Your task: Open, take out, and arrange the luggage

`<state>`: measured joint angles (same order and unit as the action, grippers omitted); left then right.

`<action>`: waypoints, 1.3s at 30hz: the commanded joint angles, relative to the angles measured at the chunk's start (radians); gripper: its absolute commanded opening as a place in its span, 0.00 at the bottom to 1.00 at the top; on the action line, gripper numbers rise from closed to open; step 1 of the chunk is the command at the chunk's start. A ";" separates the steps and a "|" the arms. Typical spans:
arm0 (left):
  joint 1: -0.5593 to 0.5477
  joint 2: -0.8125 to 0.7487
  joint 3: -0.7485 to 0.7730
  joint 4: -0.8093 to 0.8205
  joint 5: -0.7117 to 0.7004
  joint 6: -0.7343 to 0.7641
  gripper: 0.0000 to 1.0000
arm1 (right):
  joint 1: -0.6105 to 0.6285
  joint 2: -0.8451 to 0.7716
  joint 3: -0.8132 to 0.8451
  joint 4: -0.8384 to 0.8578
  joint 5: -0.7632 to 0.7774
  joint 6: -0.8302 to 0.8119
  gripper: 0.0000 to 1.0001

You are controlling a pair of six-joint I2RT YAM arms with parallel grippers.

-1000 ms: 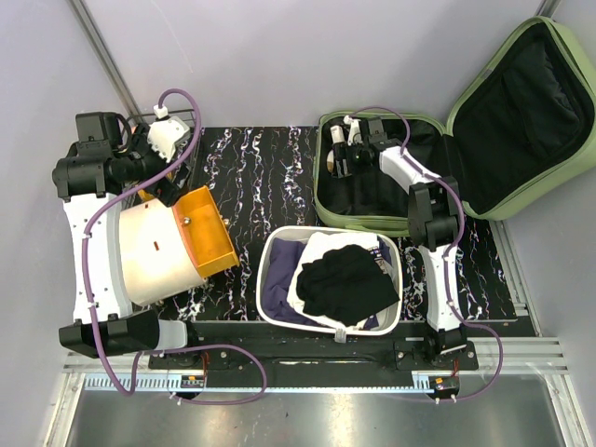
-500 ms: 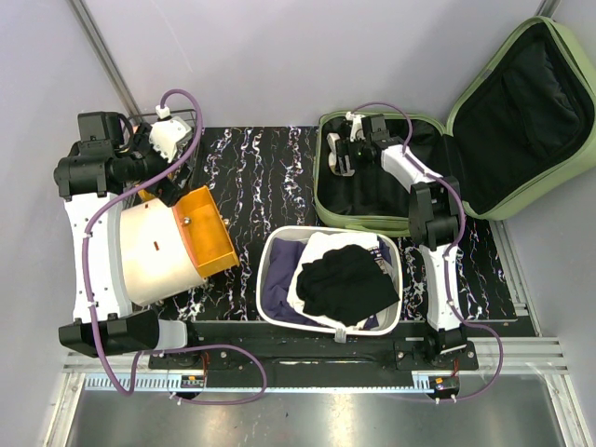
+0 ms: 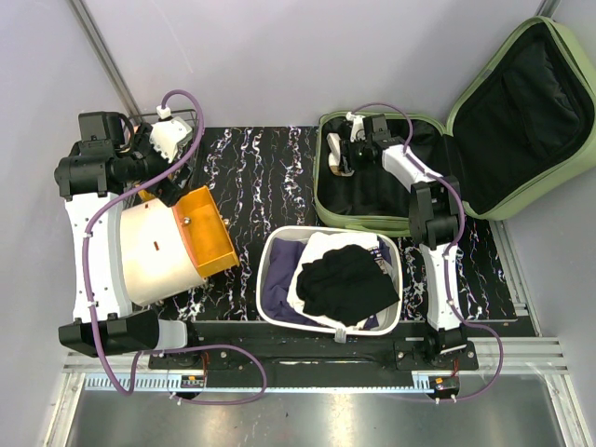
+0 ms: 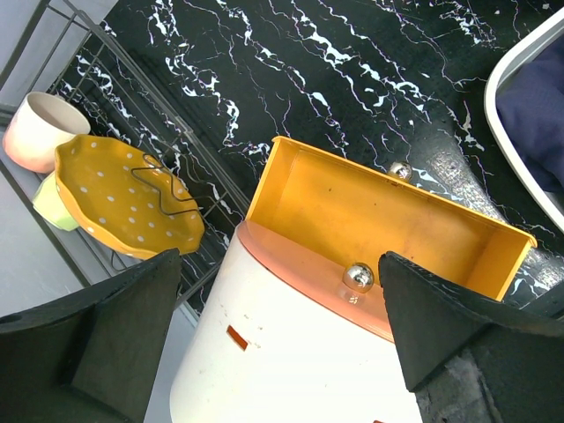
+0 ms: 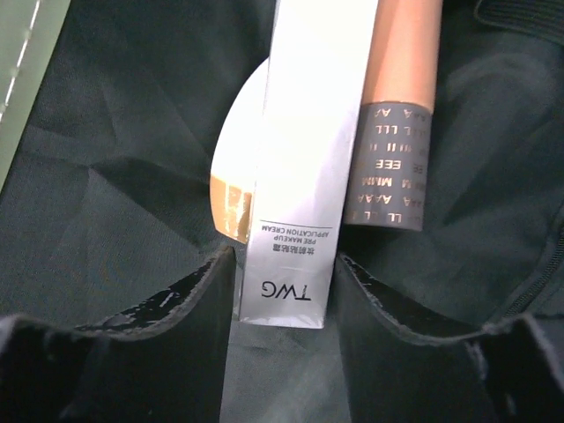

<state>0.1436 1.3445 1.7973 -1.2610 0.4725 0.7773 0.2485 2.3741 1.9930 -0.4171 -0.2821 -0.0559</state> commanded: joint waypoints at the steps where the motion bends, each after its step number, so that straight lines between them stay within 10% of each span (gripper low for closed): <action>1: -0.004 -0.002 -0.009 0.055 0.017 -0.001 0.99 | -0.003 -0.027 -0.008 -0.015 -0.054 0.004 0.53; 12: -0.004 -0.022 -0.046 0.077 -0.021 -0.055 0.99 | -0.014 -0.208 -0.075 -0.012 -0.144 -0.022 0.01; 29: 0.014 0.016 0.033 0.159 -0.043 -0.397 0.99 | 0.293 -0.510 0.001 -0.541 -0.206 -0.298 0.00; 39: 0.231 0.054 0.034 0.204 0.181 -0.696 0.99 | 0.546 -0.205 0.610 -0.900 -0.183 -0.148 0.00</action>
<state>0.3115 1.3926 1.8267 -1.1252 0.5198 0.2207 0.7589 2.0262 2.3051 -1.1263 -0.4686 -0.2897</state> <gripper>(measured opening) 0.988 0.352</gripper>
